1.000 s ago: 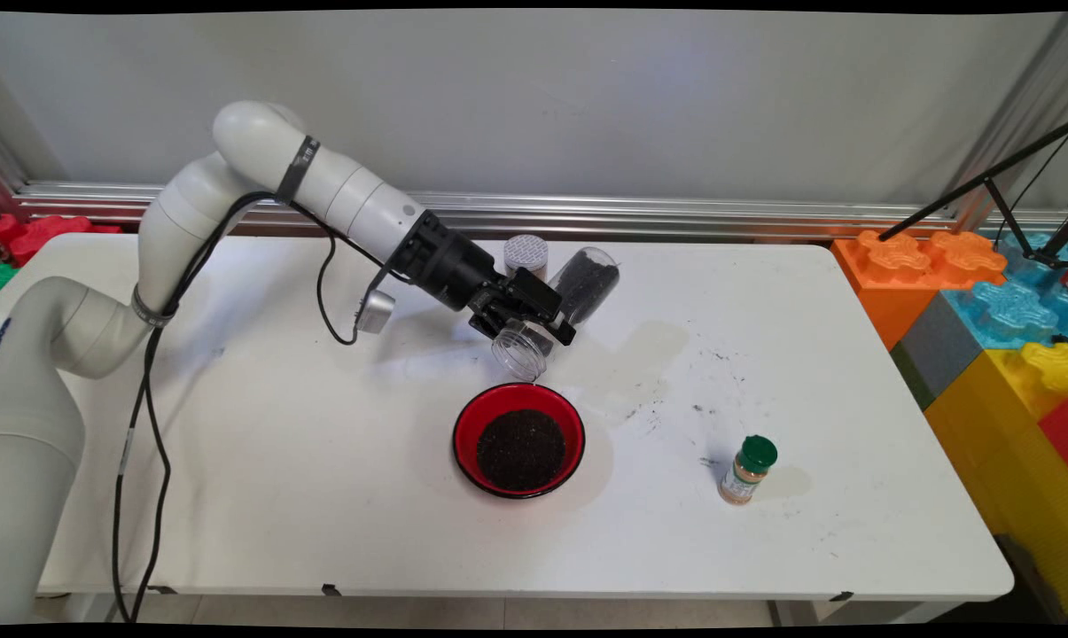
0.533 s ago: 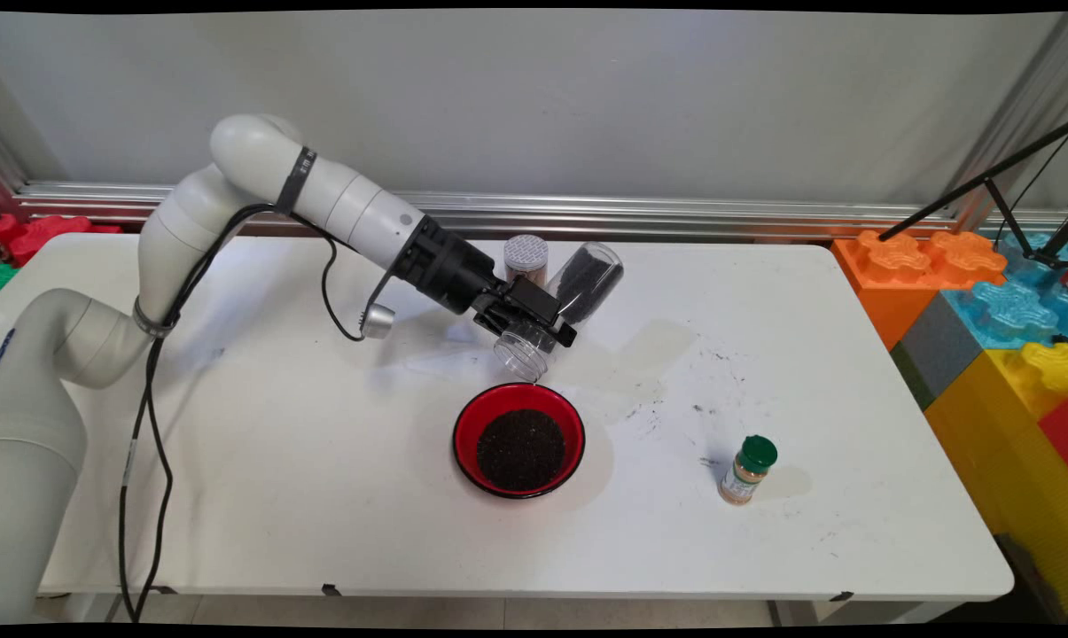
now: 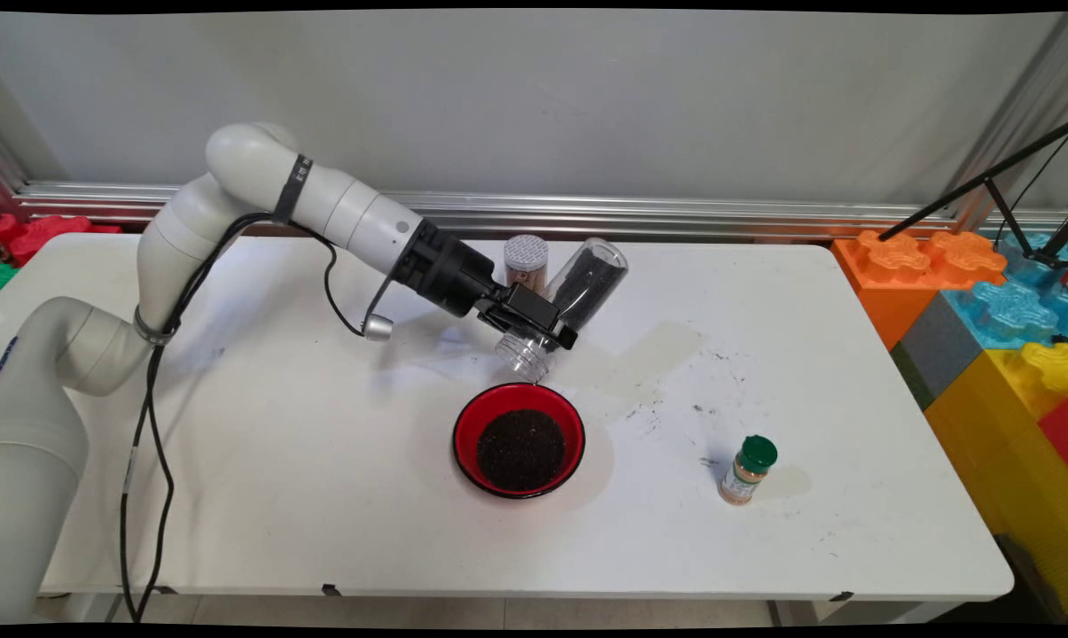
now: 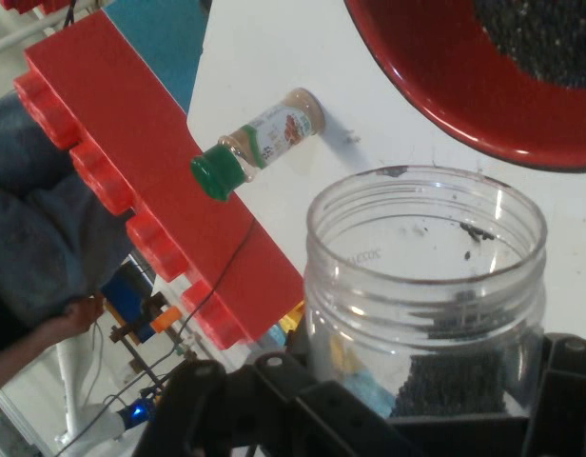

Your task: Pour the black seasoning powder in the red bowl

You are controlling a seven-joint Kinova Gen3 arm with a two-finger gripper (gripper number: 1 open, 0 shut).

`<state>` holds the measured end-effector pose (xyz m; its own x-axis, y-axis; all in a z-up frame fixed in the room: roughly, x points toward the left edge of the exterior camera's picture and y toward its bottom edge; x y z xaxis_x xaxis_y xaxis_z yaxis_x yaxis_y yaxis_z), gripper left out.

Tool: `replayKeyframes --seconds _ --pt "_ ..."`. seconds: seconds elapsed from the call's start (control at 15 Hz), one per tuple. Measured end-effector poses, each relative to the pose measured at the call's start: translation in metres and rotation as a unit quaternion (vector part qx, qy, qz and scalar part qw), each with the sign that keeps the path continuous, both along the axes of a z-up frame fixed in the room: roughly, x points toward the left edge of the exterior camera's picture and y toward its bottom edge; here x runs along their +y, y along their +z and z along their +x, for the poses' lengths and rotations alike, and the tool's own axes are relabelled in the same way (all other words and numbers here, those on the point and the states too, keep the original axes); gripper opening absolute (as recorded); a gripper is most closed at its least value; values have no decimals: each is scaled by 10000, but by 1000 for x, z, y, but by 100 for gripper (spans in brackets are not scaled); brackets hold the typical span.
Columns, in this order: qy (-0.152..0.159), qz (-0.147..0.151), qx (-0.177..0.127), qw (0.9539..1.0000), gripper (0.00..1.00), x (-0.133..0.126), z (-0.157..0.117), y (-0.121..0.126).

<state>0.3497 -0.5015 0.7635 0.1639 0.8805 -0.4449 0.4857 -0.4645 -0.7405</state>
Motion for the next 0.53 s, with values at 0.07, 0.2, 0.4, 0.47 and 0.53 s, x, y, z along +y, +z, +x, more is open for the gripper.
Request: replayKeyframes --seconds 0.07,0.2,0.4,0.47,0.53 --pt "-28 -62 7 10000 0 1 0 0" --pt "-75 -165 20 9998 0 3 -1 0" --pt "-136 -276 34 9995 0 4 -2 0" --pt "-165 -325 40 9993 0 5 -2 1" --pt "-192 -366 45 9991 0 6 -2 1"
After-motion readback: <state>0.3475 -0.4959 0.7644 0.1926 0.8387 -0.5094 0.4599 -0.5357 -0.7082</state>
